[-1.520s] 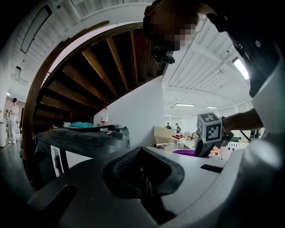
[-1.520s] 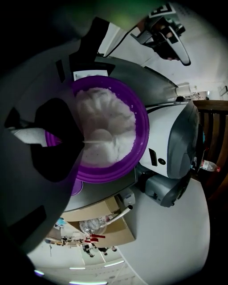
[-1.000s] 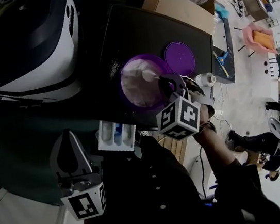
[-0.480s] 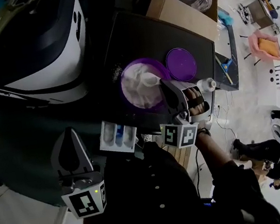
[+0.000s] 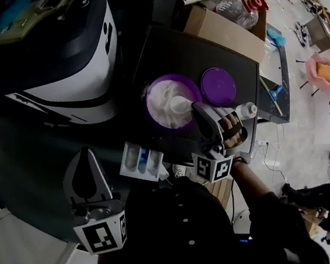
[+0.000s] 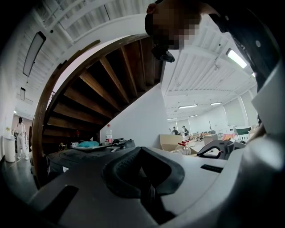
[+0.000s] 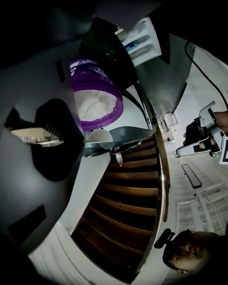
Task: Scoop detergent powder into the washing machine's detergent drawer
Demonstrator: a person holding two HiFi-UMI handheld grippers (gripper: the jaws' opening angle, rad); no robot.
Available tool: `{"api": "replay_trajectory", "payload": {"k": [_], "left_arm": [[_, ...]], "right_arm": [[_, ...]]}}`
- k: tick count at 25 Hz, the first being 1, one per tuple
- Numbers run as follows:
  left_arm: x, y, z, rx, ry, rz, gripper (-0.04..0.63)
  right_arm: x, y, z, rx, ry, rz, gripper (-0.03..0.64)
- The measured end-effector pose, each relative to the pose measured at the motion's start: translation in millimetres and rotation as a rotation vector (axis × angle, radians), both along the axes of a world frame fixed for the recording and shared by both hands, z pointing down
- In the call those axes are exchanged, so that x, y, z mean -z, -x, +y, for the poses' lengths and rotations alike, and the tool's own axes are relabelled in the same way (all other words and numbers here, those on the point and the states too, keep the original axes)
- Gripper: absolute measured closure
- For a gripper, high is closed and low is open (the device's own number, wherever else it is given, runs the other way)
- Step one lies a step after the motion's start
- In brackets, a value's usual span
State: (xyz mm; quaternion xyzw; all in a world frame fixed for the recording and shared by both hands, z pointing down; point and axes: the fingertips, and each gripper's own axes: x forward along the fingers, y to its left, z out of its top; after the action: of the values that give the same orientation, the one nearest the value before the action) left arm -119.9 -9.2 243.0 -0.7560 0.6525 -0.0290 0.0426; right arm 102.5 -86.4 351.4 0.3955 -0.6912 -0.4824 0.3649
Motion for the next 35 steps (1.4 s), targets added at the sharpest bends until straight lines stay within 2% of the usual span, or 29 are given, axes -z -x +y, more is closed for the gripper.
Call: {"api": "replay_trajectory", "payload": {"k": [7, 11, 22, 26, 35], "left_arm": [[-1, 0, 13, 0.042, -0.001, 0.005, 0.588], [-4, 5, 24, 0.077, 0.003, 0.01, 0.588], [-14, 9, 45, 0.132, 0.017, 0.01, 0.588], [-25, 9, 51, 0.145, 0.073, 0.038, 0.589], [-44, 10, 58, 0.158, 0.119, 0.052, 0.588]], "right_arm": [[14, 15, 19, 0.114, -0.052, 0.02, 0.581], [16, 37, 42, 0.217, -0.043, 0.022, 0.581], [-8, 89, 89, 0.403, 0.062, 0.018, 0.581], [-22, 101, 103, 0.446, 0.111, 0.024, 0.581], [-76, 126, 128, 0.518, 0.24, 0.085, 0.581]]}}
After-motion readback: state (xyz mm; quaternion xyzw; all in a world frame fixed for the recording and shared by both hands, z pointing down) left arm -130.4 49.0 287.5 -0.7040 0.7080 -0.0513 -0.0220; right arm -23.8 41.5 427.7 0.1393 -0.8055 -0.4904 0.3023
